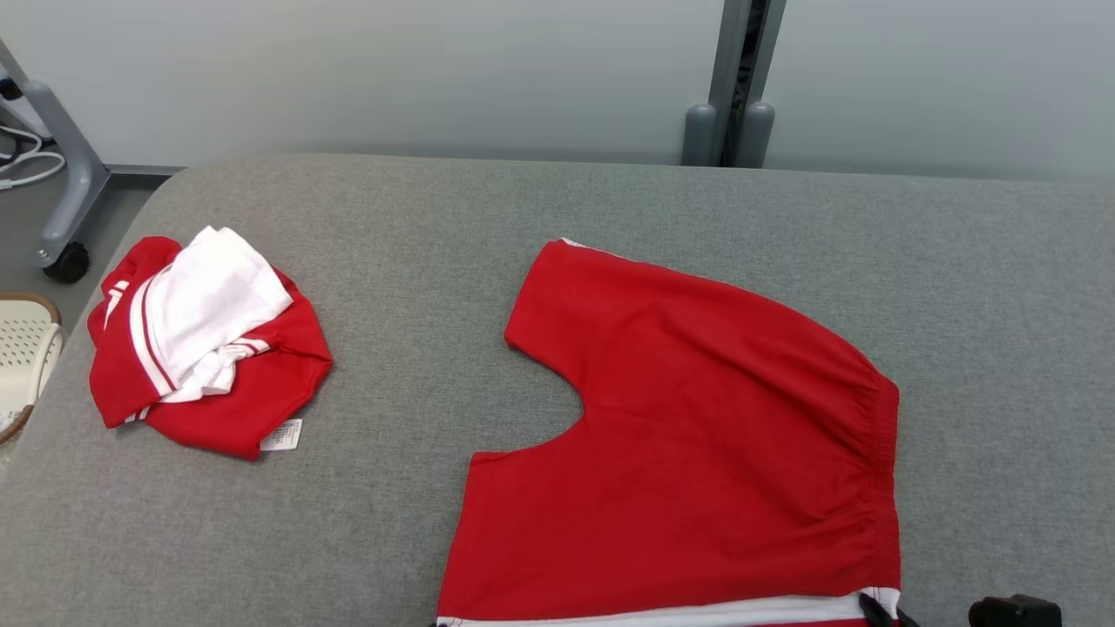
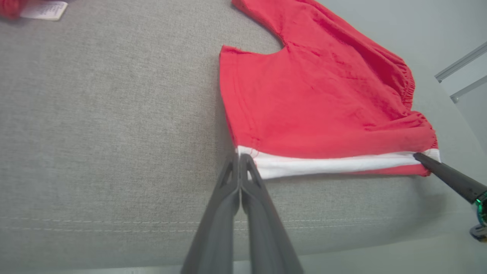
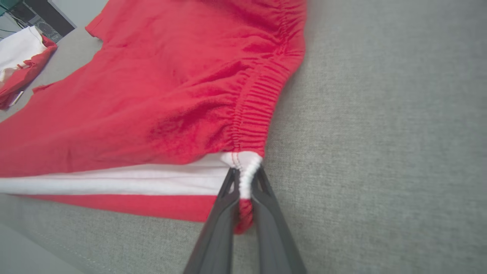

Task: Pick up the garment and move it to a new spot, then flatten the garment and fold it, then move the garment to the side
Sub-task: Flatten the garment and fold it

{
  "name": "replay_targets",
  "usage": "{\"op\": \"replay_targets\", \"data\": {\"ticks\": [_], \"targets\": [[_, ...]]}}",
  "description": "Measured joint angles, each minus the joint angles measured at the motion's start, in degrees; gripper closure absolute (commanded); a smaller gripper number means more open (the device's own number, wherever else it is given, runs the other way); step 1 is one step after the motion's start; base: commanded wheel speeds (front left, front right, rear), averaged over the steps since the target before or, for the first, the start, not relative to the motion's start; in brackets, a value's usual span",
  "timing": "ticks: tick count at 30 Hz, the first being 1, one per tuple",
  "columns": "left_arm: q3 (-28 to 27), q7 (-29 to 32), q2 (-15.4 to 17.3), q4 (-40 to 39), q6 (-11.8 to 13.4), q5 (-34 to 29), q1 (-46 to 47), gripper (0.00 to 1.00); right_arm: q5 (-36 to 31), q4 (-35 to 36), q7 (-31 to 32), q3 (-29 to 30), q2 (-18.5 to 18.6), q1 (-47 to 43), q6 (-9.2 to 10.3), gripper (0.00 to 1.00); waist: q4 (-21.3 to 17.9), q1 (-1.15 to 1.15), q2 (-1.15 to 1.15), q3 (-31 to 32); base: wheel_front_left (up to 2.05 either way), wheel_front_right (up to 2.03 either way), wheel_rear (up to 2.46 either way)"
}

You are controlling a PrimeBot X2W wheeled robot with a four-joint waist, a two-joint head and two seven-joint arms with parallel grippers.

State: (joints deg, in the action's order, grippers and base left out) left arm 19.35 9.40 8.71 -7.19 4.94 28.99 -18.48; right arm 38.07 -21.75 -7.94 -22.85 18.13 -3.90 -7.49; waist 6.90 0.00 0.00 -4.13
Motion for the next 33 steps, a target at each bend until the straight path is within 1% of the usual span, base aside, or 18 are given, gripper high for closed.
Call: {"op": "replay_targets", "data": {"ticks": [3, 9, 15, 20, 24, 27, 33], "targets": [[0.09, 1.20, 0.54, -0.80, 0.36, 0.12, -0.10, 1.00, -1.35, 2.93, 1.82, 2.12, -0.53, -1.68, 0.00, 1.00, -0.12, 0.00, 0.00, -0.49, 0.00, 0.00, 0.00], [-0.21, 1.51, 1.16, -1.29, 0.43, 0.12, 0.30, 1.00, -3.46, 7.37, 5.10, 5.20, -2.23, -3.74, 0.00, 1.00, -0.43, 0.00, 0.00, -1.10, 0.00, 0.00, 0.00], [-1.75, 0.59, 1.47, -1.74, -1.04, 1.69, 4.55, 1.00, -4.90, 10.94, 6.90, 7.67, -3.85, -4.22, 0.00, 1.00, -0.83, 0.00, 0.00, -2.38, 0.00, 0.00, 0.00], [-3.21, -0.09, 2.77, -1.92, -2.47, 1.25, 11.88, 1.00, -5.02, 14.04, 7.09, 8.97, -4.88, -2.95, 0.00, 1.00, -1.58, 0.00, 0.00, -4.14, 0.00, 0.00, 0.00], [-4.24, 0.25, 3.90, -0.89, -4.16, 0.96, 19.42, 1.00, -4.67, 15.77, 6.38, 9.92, -5.91, 0.22, 0.00, 1.00, -2.49, 0.00, 0.00, -6.04, 0.00, 0.00, 0.00], [-4.56, 0.67, 4.63, 1.62, -5.22, 0.49, 25.72, 1.00, -3.55, 16.38, 5.80, 10.23, -6.92, 3.82, 0.00, 1.00, -3.38, 0.00, 0.00, -7.71, 0.00, 0.00, 0.00], [-4.17, 1.45, 4.19, 9.33, -7.62, 0.45, 39.01, 1.00, -2.14, 15.38, 4.86, 9.29, -7.75, 12.40, 0.00, 1.00, -5.27, 0.00, 0.00, -11.64, 0.00, 0.00, 0.00]]}}
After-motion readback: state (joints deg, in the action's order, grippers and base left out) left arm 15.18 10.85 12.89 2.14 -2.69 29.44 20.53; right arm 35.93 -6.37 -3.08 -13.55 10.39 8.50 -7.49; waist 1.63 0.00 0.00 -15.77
